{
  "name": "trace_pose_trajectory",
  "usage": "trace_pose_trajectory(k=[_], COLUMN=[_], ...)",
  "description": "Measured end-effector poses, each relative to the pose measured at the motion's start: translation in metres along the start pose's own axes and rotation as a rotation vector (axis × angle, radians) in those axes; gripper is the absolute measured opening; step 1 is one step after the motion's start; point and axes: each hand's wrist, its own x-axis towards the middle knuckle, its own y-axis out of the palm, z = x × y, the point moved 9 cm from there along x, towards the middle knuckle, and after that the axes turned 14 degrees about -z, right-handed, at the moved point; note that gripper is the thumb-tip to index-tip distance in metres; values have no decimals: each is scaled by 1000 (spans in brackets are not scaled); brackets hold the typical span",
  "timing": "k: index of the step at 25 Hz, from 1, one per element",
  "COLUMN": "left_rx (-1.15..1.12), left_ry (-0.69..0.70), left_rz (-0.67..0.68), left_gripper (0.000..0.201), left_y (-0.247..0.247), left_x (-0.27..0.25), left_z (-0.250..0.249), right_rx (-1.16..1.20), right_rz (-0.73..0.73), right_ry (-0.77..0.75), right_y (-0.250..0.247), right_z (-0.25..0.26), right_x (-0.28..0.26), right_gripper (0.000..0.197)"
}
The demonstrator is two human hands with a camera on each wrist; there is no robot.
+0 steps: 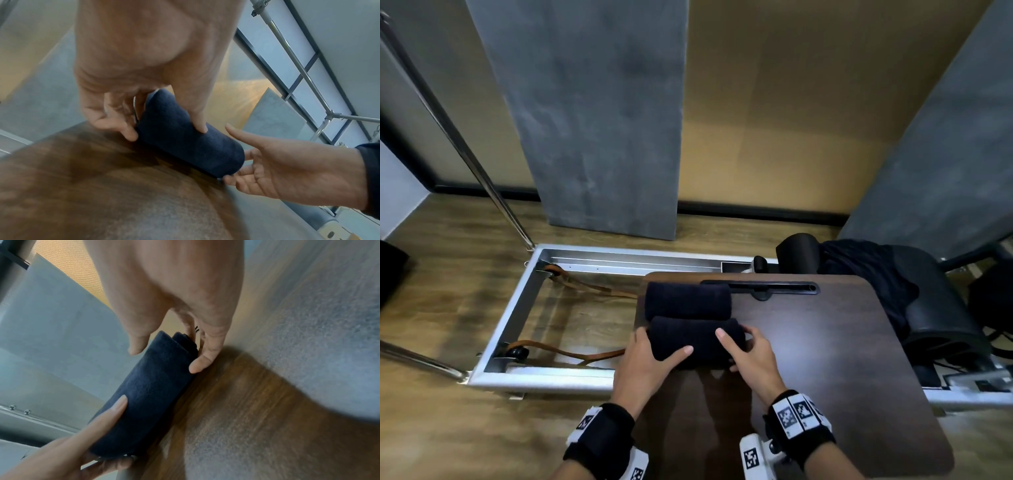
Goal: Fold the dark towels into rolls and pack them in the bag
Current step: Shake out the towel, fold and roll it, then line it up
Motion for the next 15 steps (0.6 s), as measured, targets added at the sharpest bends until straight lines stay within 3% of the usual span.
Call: trace_pose_trajectory(k=[4, 8, 12, 15], left_rx=[-126, -233, -234, -230], left_ry=[-11, 6, 34, 56], left_rz=[-1, -22, -28, -69], left_gripper=[87, 72, 69, 57], left_y=[-5, -11, -14, -18], left_x=[7, 9, 7, 2], left_z=[7, 9, 13, 13], right_rx=[63, 95, -11, -42], right_rz=[36, 60, -73, -119], right_ry=[11, -2, -58, -97], right_y=[1, 6, -6, -8], right_z=[-8, -5, -4, -4], right_x=[-2, -7, -7, -8], right_gripper=[74, 69, 66, 52])
